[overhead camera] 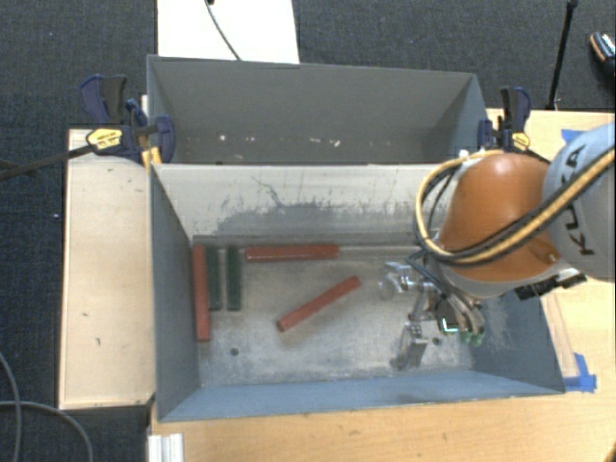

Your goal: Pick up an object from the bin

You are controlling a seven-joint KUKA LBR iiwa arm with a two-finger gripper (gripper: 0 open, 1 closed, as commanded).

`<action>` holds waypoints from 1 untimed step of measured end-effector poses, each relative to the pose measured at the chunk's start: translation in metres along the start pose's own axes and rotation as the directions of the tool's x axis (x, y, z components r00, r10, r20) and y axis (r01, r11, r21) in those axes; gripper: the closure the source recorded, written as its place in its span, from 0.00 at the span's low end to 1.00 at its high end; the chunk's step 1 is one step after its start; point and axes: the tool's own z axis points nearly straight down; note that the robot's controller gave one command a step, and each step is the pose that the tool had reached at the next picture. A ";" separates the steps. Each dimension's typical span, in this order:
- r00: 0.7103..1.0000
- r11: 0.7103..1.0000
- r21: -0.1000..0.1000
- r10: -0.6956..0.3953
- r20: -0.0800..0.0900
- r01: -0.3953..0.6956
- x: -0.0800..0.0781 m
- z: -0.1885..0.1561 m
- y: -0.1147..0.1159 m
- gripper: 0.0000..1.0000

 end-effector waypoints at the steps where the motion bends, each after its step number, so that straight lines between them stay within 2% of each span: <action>1: 0.998 0.998 -0.003 0.061 0.007 -0.061 -0.066 0.087 0.053 0.00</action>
Offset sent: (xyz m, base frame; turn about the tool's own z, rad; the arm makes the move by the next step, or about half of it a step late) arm 0.0641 0.0501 -0.0838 0.0655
